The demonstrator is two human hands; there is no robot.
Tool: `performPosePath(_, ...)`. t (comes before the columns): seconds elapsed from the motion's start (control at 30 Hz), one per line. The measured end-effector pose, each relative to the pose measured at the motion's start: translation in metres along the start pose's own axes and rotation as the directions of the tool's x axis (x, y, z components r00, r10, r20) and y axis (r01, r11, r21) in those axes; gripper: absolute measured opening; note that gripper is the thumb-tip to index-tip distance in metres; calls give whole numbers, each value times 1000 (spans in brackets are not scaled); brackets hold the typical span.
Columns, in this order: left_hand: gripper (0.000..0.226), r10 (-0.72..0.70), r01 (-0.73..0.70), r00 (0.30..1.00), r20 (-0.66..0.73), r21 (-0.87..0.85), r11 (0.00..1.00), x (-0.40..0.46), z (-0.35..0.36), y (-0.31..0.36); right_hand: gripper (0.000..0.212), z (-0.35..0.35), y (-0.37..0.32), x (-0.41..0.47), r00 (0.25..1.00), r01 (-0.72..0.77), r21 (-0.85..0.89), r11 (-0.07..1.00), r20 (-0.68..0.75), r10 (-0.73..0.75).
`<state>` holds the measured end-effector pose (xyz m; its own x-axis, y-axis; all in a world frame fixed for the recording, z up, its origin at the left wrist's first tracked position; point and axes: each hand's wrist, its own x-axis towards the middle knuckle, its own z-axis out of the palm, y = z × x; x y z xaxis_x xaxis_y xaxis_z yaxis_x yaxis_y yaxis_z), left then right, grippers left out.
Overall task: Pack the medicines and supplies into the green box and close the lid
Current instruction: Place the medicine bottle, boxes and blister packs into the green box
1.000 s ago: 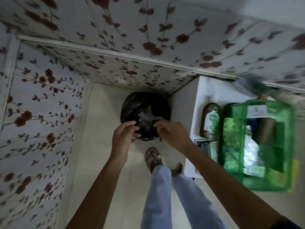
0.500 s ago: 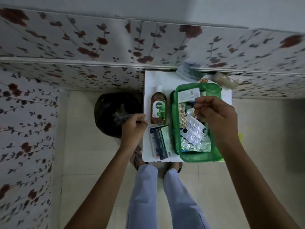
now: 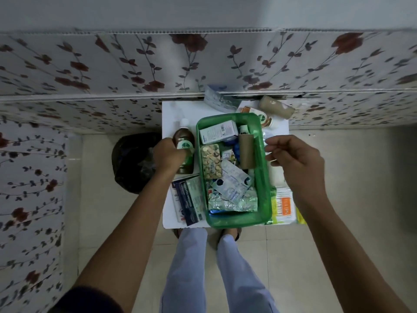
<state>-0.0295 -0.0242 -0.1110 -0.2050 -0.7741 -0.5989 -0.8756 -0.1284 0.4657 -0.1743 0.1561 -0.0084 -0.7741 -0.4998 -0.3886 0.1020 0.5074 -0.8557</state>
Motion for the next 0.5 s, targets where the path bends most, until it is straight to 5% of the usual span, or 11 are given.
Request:
performPosePath(0.13,21,-49,37,998,-34,-297,954,-21,-22,1,30,3,-1,-2,999,33,-60,998,42,-30)
performPosePath(0.23,13,38,-15,999,32,-526,851,-56,-48,14,25,19,-7,-12,975,97,-72,993,207,-80)
performPosePath(0.33,15,194,-85,972,136,-566,820,-94,-51,33,34,44,-14,-24,893,147,-141,979,445,-70)
performPosePath(0.5,23,165,-82,979,117,-519,851,-97,-35,30,39,49,-2,-16,920,-97,-286,953,339,195)
